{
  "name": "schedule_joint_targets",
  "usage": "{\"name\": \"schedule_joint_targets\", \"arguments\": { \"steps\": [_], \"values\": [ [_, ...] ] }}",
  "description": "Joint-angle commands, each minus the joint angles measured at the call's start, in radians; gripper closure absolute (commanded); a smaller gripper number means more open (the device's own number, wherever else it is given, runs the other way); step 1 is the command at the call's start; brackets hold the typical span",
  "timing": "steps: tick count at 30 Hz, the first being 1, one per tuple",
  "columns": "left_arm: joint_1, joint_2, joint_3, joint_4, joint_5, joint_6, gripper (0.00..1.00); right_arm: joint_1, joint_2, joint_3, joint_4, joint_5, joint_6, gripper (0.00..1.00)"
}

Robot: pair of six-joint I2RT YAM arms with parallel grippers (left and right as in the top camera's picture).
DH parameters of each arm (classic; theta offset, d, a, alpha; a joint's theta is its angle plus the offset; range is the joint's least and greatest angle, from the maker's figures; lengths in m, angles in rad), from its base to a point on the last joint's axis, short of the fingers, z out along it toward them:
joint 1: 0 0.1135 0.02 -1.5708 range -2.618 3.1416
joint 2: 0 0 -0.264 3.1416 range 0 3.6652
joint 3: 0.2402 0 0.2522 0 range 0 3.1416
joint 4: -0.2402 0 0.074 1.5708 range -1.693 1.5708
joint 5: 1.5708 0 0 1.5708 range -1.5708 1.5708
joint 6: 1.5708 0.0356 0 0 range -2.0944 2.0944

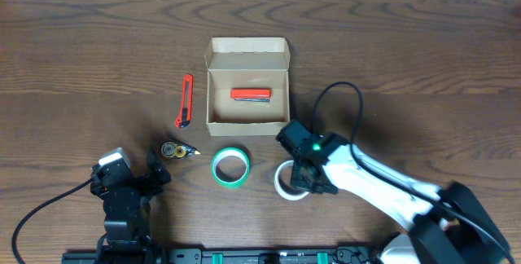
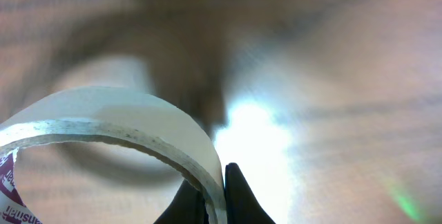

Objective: Pack container
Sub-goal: 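Lift the clear tape roll into the box and release it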

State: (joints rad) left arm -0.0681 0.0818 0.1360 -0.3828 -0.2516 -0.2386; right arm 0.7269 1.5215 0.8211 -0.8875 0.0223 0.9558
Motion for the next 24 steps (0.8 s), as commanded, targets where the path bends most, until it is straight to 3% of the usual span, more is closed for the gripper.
{"name": "schedule_joint_targets", "arguments": {
  "steps": [1,5,10,18,24],
  "values": [
    [0.0,-0.008,-0.022,-0.002,-0.018,0.007,0.05,0.008,-0.11,0.018,-0.055,0.02,-0.051,0.99],
    [0.0,-0.008,-0.022,-0.002,-0.018,0.007,0.04,0.005,-0.211,0.111,-0.118,0.092,-0.171,0.99],
    [0.0,-0.008,-0.022,-0.002,-0.018,0.007,0.05,-0.019,-0.202,0.312,-0.117,0.206,-0.415,0.99],
    [0.0,-0.008,-0.022,-0.002,-0.018,0.007,0.05,-0.1,0.028,0.568,0.044,0.259,-0.853,0.99],
    [0.0,-0.008,-0.022,-0.002,-0.018,0.006,0.05,-0.103,0.22,0.664,0.171,0.232,-1.1,0.99]
  ]
}}
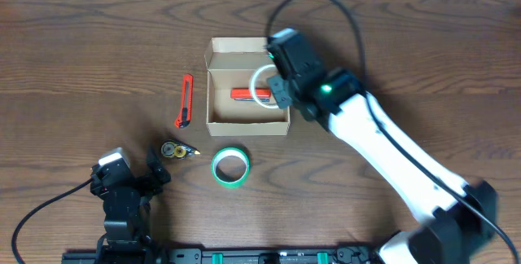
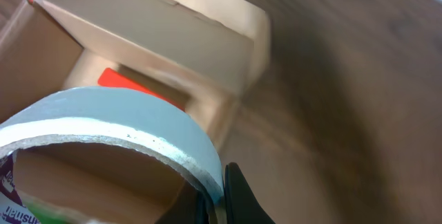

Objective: Pack container
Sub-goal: 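Lift the clear tape roll into the box and release it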

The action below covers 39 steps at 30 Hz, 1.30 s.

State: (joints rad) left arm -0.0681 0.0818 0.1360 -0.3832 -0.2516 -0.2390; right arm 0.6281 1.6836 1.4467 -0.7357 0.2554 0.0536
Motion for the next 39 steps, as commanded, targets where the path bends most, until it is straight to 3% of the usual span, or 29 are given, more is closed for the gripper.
{"name": "schedule_joint_targets", "arguments": {
  "steps": [1,16,36,39],
  "values": [
    [0.0,-0.008,-0.022,-0.001,-0.018,0.007,0.05,-0.005,0.083,0.045,0.04,0.0,-0.225,0.99],
    [0.0,-0.008,-0.022,-0.001,-0.018,0.007,0.04,0.008,0.243,0.045,0.134,-0.046,-0.438,0.99],
    [0.0,-0.008,-0.022,-0.001,-0.018,0.007,0.05,0.057,0.315,0.045,0.154,-0.092,-0.504,0.99],
    [0.0,-0.008,-0.022,-0.001,-0.018,0.007,0.05,0.058,0.315,0.045,0.154,-0.091,-0.504,0.91]
  ]
}}
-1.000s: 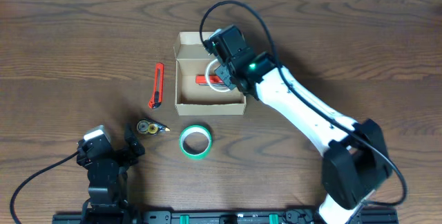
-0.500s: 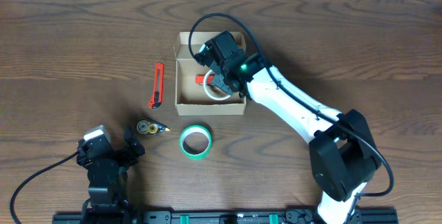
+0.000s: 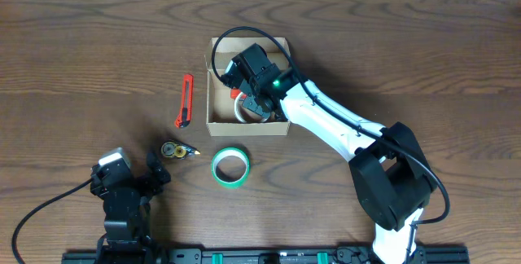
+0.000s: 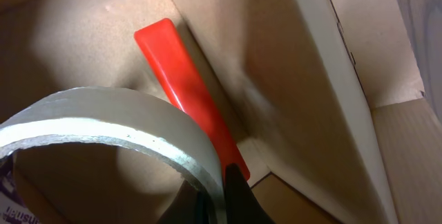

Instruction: Pack container

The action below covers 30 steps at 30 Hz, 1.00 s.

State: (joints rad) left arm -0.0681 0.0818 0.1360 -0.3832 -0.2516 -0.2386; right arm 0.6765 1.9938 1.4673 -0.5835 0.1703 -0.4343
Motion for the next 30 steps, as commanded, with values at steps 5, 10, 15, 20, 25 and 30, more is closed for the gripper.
{"name": "schedule_joint_targets", "arguments": {
  "steps": [5,10,15,20,25,30],
  "values": [
    [0.0,-0.008,-0.022,-0.001,-0.018,0.006,0.05,0.01,0.005,0.025,0.005,-0.006,-0.016,0.75],
    [0.0,-0.008,-0.022,-0.001,-0.018,0.006,0.05,0.012,0.0,0.025,0.015,-0.005,-0.015,0.71],
    [0.0,-0.008,-0.022,-0.001,-0.018,0.007,0.04,0.026,-0.066,0.032,0.014,-0.002,0.021,0.52],
    [0.0,-0.008,-0.022,-0.001,-0.018,0.007,0.05,0.052,-0.215,0.053,-0.024,-0.001,0.085,0.14],
    [0.0,-0.008,-0.022,-0.001,-0.018,0.007,0.05,0.056,-0.376,0.053,-0.109,0.01,0.187,0.01],
    [0.0,-0.008,-0.022,-0.001,-0.018,0.007,0.04,0.048,-0.518,0.053,-0.26,0.009,0.332,0.01]
  ]
}}
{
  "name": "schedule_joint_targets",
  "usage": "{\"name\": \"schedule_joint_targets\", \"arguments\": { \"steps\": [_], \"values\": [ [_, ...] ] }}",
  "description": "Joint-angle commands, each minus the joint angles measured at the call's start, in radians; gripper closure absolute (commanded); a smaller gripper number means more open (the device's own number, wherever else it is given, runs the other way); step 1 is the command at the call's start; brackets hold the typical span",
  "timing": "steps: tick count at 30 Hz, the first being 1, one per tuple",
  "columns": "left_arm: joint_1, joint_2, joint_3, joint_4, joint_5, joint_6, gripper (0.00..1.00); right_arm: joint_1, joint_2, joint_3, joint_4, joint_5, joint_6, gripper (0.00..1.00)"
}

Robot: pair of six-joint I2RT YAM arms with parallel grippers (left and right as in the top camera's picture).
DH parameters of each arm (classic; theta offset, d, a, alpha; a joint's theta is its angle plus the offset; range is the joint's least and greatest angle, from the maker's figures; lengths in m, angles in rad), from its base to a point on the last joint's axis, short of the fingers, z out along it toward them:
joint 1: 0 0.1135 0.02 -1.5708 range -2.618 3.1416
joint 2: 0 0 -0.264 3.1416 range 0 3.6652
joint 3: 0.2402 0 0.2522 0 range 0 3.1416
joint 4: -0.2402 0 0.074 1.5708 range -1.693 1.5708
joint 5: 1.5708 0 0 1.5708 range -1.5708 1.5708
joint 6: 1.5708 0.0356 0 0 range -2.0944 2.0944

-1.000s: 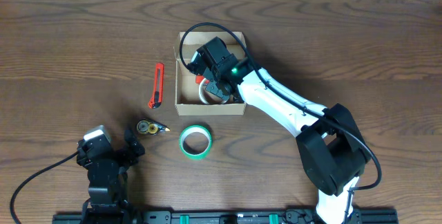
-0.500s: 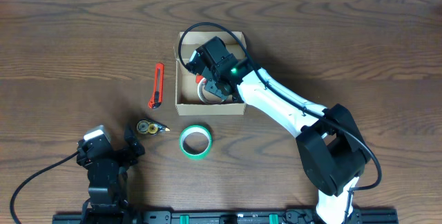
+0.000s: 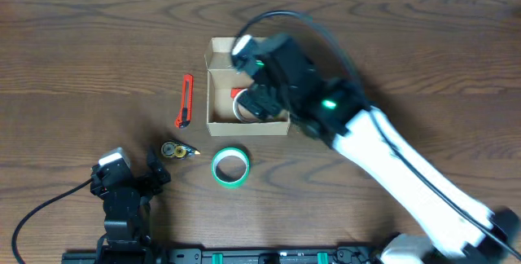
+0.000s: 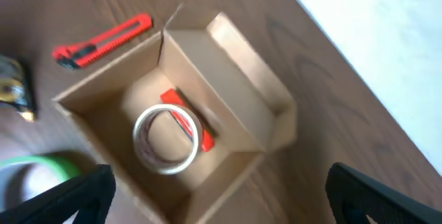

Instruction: Pack container

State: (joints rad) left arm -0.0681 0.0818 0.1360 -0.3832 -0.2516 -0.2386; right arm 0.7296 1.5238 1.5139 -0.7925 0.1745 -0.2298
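Note:
The open cardboard box (image 3: 213, 93) stands mid-table; the right wrist view shows it from above (image 4: 228, 51). Inside it a white tape roll (image 4: 166, 140) lies flat, resting partly on a red tool (image 4: 188, 122). My right gripper (image 4: 221, 177) hangs open above the box with nothing between its widely spread fingers (image 4: 83, 193); overhead, its arm (image 3: 277, 72) covers the box's right half. On the table lie a red box cutter (image 3: 186, 99), a green tape roll (image 3: 230, 167) and a small yellow-black item (image 3: 172, 149). My left gripper (image 3: 134, 178) rests at the front left.
The box's lid flap (image 4: 255, 79) stands open on its far side. The box cutter (image 4: 103, 41) lies just left of the box, and the green roll (image 4: 34, 165) lies in front of it. Bare wood surrounds the right arm.
My right gripper was low inside the box, shut on the white tape roll. Now it is open and higher above the box, and the roll lies loose inside.
My right gripper first held the white tape roll on the table in front of the box. Then it held the roll over the box's right edge, then down inside the box beside the red tool. Now the roll lies in the box and the gripper is open above.

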Motion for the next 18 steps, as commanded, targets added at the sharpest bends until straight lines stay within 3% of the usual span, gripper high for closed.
{"name": "schedule_joint_targets", "arguments": {
  "steps": [1,9,18],
  "values": [
    [0.0,-0.008,-0.022,-0.001,-0.018,0.007,0.05,-0.004,-0.066,0.006,-0.08,0.005,0.148,0.01],
    [0.0,-0.008,-0.022,-0.001,-0.018,0.007,0.04,-0.004,-0.182,-0.012,-0.267,0.031,0.244,0.01],
    [0.0,-0.008,-0.022,-0.001,-0.018,0.007,0.05,-0.002,-0.498,-0.277,-0.203,0.089,0.373,0.01]
  ]
}}
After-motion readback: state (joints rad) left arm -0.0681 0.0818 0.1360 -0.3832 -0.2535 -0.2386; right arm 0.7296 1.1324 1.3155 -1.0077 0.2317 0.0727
